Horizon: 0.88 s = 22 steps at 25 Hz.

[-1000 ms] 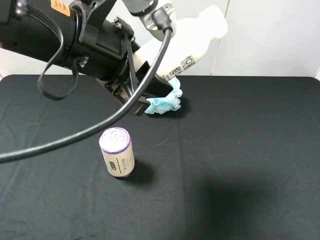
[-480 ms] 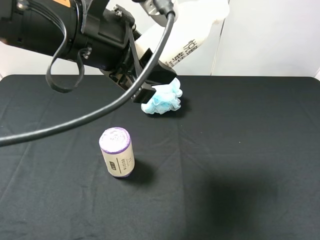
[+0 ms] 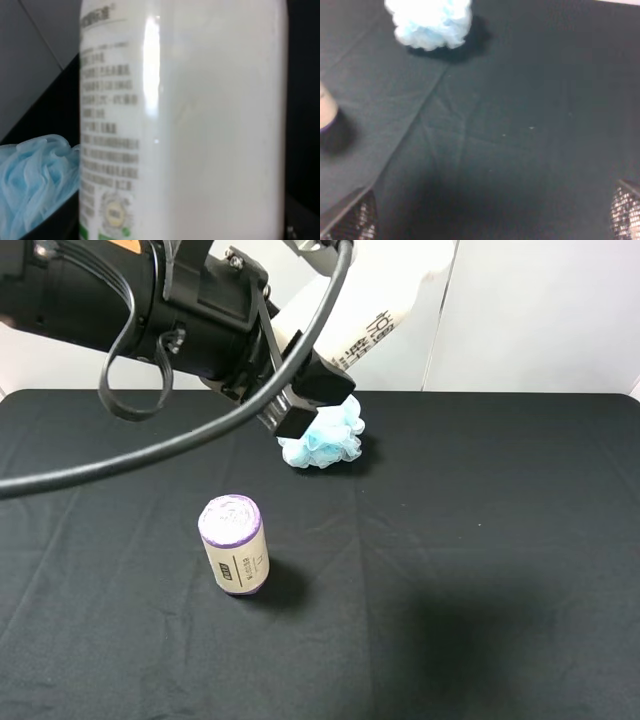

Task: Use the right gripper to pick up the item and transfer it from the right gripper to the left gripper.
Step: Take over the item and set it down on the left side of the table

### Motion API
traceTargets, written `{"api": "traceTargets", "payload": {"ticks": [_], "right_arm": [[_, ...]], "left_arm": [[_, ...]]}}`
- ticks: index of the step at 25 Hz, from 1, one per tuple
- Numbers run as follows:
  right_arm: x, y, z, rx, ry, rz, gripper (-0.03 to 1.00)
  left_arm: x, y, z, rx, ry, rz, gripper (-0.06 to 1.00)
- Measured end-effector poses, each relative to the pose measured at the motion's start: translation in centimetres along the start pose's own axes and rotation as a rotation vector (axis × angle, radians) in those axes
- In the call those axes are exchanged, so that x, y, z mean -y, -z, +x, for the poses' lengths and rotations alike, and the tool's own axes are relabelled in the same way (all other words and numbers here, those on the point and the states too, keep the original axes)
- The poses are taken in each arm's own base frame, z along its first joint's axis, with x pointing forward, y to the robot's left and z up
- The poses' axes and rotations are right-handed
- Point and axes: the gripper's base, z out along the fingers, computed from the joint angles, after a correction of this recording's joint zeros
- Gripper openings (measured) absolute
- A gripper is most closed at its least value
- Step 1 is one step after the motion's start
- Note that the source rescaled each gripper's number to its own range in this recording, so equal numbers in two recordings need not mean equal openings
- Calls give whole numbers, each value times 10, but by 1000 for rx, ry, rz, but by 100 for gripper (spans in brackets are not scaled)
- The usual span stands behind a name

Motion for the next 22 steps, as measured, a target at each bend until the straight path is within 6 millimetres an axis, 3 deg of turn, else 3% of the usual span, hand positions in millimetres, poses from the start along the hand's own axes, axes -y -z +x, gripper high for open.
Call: {"api": "traceTargets", "payload": {"ticks": [13,22], "right_arm": [[-1,10,5,80,-168,312,98],[-2,9,5,81,-177,307,99]], "left_arm": [[-4,0,0,4,29,-15,3],[-54,9,15,-10,240,-168,3]]}}
